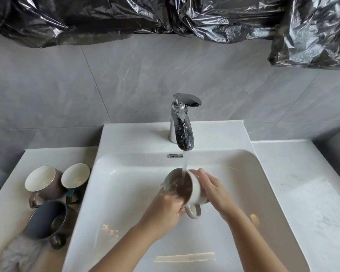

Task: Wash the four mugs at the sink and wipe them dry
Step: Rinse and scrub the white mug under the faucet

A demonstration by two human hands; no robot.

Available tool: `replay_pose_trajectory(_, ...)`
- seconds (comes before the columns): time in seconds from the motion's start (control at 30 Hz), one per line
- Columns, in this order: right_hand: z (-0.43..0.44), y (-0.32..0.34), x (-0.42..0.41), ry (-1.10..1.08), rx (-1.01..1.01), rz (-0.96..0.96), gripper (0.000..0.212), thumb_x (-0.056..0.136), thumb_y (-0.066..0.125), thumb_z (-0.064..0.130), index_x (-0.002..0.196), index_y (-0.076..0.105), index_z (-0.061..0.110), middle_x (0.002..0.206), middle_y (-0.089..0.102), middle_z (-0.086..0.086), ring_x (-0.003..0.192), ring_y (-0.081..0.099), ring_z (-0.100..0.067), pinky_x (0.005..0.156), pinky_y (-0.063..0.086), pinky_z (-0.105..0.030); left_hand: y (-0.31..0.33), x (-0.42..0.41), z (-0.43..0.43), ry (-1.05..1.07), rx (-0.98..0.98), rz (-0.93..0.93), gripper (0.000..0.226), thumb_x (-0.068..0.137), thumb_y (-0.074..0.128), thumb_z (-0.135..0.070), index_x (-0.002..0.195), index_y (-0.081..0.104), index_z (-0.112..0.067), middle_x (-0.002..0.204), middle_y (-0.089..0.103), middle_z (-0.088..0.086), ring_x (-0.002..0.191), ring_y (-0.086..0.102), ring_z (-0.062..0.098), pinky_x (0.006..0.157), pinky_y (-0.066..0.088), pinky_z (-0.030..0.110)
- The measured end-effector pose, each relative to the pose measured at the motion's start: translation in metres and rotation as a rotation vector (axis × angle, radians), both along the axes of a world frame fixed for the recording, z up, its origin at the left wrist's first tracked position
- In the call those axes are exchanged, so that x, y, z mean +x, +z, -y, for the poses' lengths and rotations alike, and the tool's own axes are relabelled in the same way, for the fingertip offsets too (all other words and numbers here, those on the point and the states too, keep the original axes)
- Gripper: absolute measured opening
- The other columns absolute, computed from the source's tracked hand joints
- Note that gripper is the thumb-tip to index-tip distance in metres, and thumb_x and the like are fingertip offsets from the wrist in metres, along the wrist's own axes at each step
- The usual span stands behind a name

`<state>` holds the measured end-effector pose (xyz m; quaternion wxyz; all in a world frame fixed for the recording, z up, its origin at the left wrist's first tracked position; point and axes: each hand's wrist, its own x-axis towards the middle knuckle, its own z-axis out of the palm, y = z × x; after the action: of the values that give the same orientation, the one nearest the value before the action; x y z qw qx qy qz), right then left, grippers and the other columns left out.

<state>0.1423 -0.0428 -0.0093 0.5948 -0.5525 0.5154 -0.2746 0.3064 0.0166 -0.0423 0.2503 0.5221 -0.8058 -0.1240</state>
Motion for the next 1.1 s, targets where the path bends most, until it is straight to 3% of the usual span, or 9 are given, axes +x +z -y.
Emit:
replay_pose_trajectory(0.07,-0.002,-0.001,0.000,-0.020,0.001,0.039,0.032,0.103,0.041,0.040,0.103,0.073,0.035,0.105,0.072,0.021,0.103,0.062,0.003,0.082,0.046,-0.014,-0.003,-0.003,-0.006,0.062,0.102,-0.146,0.016,0.077,0.067,-0.011,0.092,0.070,-0.014,0.094,0.071,0.002,0.095,0.060,0.020,0.084,0.049,0.028)
replay_pose_trajectory(0.13,-0.002,-0.004,0.000,-0.046,0.020,0.095,0.029,0.103,0.047,0.032,0.101,0.076,0.028,0.105,0.072,0.022,0.101,0.062,0.007,0.081,0.044,-0.008,-0.002,-0.009,-0.011,0.085,0.181,-0.331,0.021,0.082,0.066,-0.011,0.103,0.069,-0.011,0.105,0.069,-0.001,0.101,0.059,0.005,0.087,0.043,0.014)
replay_pose_trajectory(0.2,-0.001,-0.008,0.002,-0.081,0.022,0.189,0.023,0.099,0.056,0.025,0.095,0.077,0.020,0.102,0.074,0.012,0.095,0.064,-0.003,0.079,0.047,-0.015,0.000,-0.015,-0.013,0.126,0.233,-0.525,0.031,0.085,0.064,-0.017,0.115,0.066,-0.011,0.117,0.065,-0.006,0.107,0.055,-0.008,0.091,0.041,0.010)
replay_pose_trajectory(0.3,0.000,-0.014,0.004,-0.136,0.020,0.357,0.019,0.085,0.060,0.025,0.089,0.075,0.016,0.093,0.071,0.001,0.085,0.061,-0.014,0.070,0.047,-0.025,0.003,-0.020,-0.011,0.172,0.363,-0.849,0.039,0.083,0.069,-0.037,0.116,0.067,-0.017,0.119,0.067,-0.004,0.115,0.061,0.011,0.092,0.048,0.025)
replay_pose_trajectory(0.47,0.001,-0.015,0.011,-0.092,-0.176,0.382,0.032,0.082,0.057,0.040,0.103,0.065,0.017,0.092,0.066,0.002,0.084,0.057,-0.012,0.071,0.046,-0.023,0.010,-0.020,-0.002,0.317,0.511,-1.231,0.028,0.068,0.075,-0.035,0.091,0.076,-0.018,0.092,0.072,0.004,0.088,0.066,0.017,0.076,0.054,0.031)
replay_pose_trajectory(0.6,0.012,-0.006,0.019,-0.131,-0.181,0.303,0.023,0.083,0.053,0.031,0.092,0.065,0.014,0.083,0.065,0.009,0.077,0.055,-0.007,0.068,0.043,-0.018,0.017,-0.023,0.000,0.417,0.494,-1.215,0.025,0.076,0.069,-0.028,0.098,0.069,-0.015,0.090,0.072,0.006,0.082,0.067,0.017,0.069,0.052,0.024)
replay_pose_trajectory(0.77,0.015,-0.009,0.031,-0.105,-0.121,0.321,0.024,0.085,0.049,0.029,0.093,0.067,0.015,0.092,0.069,-0.003,0.088,0.059,-0.015,0.082,0.043,-0.031,0.024,-0.026,0.000,0.541,0.298,-1.140,0.014,0.089,0.066,-0.005,0.098,0.066,-0.016,0.081,0.074,-0.008,0.073,0.068,0.000,0.059,0.048,0.010)
replay_pose_trajectory(0.93,0.007,-0.016,0.040,-0.001,-0.335,0.252,0.028,0.087,0.051,0.029,0.102,0.065,0.009,0.096,0.069,-0.008,0.087,0.060,-0.012,0.075,0.046,-0.022,0.024,-0.016,0.016,0.608,0.354,-1.388,0.017,0.081,0.066,-0.030,0.090,0.074,-0.018,0.084,0.074,0.001,0.076,0.068,0.014,0.057,0.053,0.024)
replay_pose_trajectory(1.1,0.016,-0.013,0.040,-0.085,-0.188,0.347,0.021,0.084,0.050,0.021,0.082,0.070,0.020,0.080,0.069,0.006,0.076,0.060,-0.009,0.070,0.045,-0.023,0.025,-0.022,0.015,0.483,0.311,-1.268,0.029,0.081,0.053,-0.030,0.101,0.067,-0.014,0.082,0.073,-0.002,0.072,0.067,0.006,0.058,0.051,0.017)
